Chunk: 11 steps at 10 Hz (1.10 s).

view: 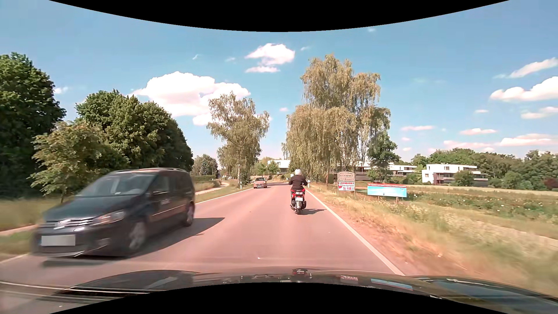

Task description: Follow the waypoints while adhering to traffic rules and regulations

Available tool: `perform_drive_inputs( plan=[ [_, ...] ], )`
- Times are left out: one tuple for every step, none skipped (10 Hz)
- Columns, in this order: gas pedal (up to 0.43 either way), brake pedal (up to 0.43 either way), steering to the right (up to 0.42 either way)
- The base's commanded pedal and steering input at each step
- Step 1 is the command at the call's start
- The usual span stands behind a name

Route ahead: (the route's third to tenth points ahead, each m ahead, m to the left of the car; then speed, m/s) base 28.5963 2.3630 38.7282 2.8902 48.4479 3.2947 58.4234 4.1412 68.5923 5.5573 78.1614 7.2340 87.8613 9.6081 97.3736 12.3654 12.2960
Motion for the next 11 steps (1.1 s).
perform_drive_inputs(
  plan=[
    [0.150,0.012,-0.001],
    [0.150,0.012,-0.003],
    [0.150,0.012,-0.003],
    [0.150,0.012,-0.003],
    [0.150,0.012,-0.003],
    [0.150,0.012,-0.003],
    [0.150,0.012,-0.003],
    [0.150,0.012,-0.004],
    [0.150,0.012,-0.005],
    [0.150,0.012,-0.006],
    [0.150,0.012,-0.008]
  ],
)
